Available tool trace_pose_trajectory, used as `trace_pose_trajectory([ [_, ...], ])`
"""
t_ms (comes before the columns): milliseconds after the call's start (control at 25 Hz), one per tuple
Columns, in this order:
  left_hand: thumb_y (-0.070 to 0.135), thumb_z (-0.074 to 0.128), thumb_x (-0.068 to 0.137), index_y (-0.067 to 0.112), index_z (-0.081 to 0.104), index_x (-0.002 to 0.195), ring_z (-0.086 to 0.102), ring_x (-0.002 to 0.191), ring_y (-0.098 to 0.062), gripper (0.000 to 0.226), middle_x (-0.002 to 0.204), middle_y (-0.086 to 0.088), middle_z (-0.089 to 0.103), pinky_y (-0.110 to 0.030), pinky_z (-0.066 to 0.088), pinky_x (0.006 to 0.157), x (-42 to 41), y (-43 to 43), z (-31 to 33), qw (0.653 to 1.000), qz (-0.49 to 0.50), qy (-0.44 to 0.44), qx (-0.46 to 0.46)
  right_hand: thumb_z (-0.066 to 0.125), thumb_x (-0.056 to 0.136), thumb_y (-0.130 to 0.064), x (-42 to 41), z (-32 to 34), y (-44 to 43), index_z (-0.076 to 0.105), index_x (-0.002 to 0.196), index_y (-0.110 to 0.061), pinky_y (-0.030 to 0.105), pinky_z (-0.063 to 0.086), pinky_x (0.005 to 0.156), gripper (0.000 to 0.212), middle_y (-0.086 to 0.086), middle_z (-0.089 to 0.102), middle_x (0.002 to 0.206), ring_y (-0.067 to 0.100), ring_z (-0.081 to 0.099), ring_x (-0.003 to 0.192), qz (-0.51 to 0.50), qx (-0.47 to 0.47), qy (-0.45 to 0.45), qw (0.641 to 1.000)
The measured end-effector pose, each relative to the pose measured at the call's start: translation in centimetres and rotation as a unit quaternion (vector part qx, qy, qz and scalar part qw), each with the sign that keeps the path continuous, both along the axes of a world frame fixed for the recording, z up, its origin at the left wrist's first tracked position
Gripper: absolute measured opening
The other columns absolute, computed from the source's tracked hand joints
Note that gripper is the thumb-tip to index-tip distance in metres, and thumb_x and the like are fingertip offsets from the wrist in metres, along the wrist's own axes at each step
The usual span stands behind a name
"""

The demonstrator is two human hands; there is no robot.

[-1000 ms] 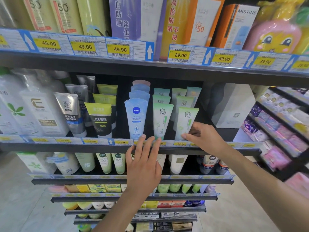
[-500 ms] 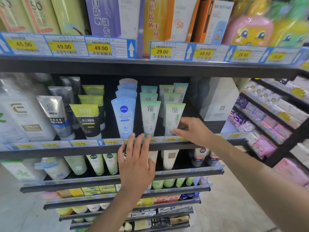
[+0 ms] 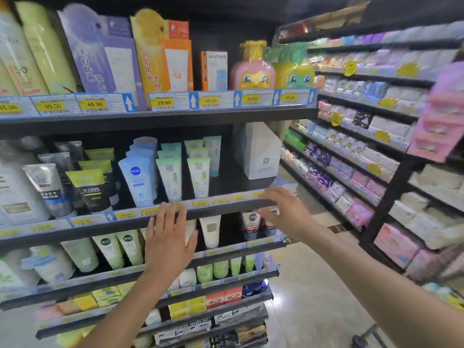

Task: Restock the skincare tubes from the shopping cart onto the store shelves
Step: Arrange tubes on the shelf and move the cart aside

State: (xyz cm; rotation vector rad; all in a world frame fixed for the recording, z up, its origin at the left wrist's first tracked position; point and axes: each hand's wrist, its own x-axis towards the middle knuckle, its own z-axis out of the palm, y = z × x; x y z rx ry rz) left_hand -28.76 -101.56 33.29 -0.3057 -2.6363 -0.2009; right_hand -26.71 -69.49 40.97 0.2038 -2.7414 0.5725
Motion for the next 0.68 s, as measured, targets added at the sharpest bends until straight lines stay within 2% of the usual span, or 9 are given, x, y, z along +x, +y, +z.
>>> trace_pose_trajectory([
  [120,0.061,0.022,0.098,0.022,0.037,0.159,0.020,0.157,-0.032,0.074,0.168,-0.008,0.029,-0.058,0.026,0.124,3.5,4.2,0.6,0.999,-0.044,-0.006,-0.018,0.067,0.093,-0.048,6.5,0.0,4.9,0.065,0.129,-0.026,0.042,0.043,0.108,0.043,-0.003,0.059,0.138,0.021,0.050,0.130,-0.043,0.022,0.011,0.999],
  [200,0.061,0.023,0.099,0.024,0.038,0.158,0.016,0.158,-0.030,0.072,0.169,-0.007,0.027,-0.057,0.025,0.124,6.0,8.0,1.0,0.996,-0.083,-0.002,-0.027,0.068,0.093,-0.047,11.1,0.1,8.1,0.066,0.129,-0.026,0.042,0.042,0.109,0.042,-0.002,0.059,0.139,0.022,0.050,0.131,-0.073,0.022,0.023,0.997],
  [360,0.060,0.027,0.095,0.025,0.045,0.154,0.022,0.156,-0.031,0.071,0.166,-0.008,0.033,-0.058,0.028,0.122,11.7,17.6,1.8,0.986,-0.163,-0.003,-0.032,0.067,0.094,-0.047,20.9,0.2,14.9,0.065,0.129,-0.027,0.042,0.040,0.111,0.041,-0.004,0.056,0.141,0.018,0.046,0.134,-0.151,0.019,0.022,0.988],
  [480,0.059,0.033,0.094,0.024,0.049,0.150,0.028,0.154,-0.034,0.069,0.164,-0.010,0.037,-0.061,0.034,0.117,16.1,25.7,1.7,0.969,-0.245,-0.004,-0.042,0.064,0.095,-0.049,28.2,0.3,20.1,0.063,0.133,-0.027,0.038,0.038,0.112,0.043,-0.006,0.054,0.143,0.016,0.045,0.135,-0.212,0.034,0.027,0.976],
  [680,0.056,0.036,0.093,0.020,0.052,0.145,0.034,0.150,-0.035,0.065,0.160,-0.011,0.042,-0.063,0.037,0.114,22.5,38.1,1.0,0.927,-0.369,-0.022,-0.061,0.063,0.094,-0.051,38.2,-0.5,27.0,0.061,0.133,-0.030,0.039,0.036,0.116,0.044,-0.006,0.052,0.146,0.014,0.042,0.137,-0.324,0.031,0.017,0.946],
])
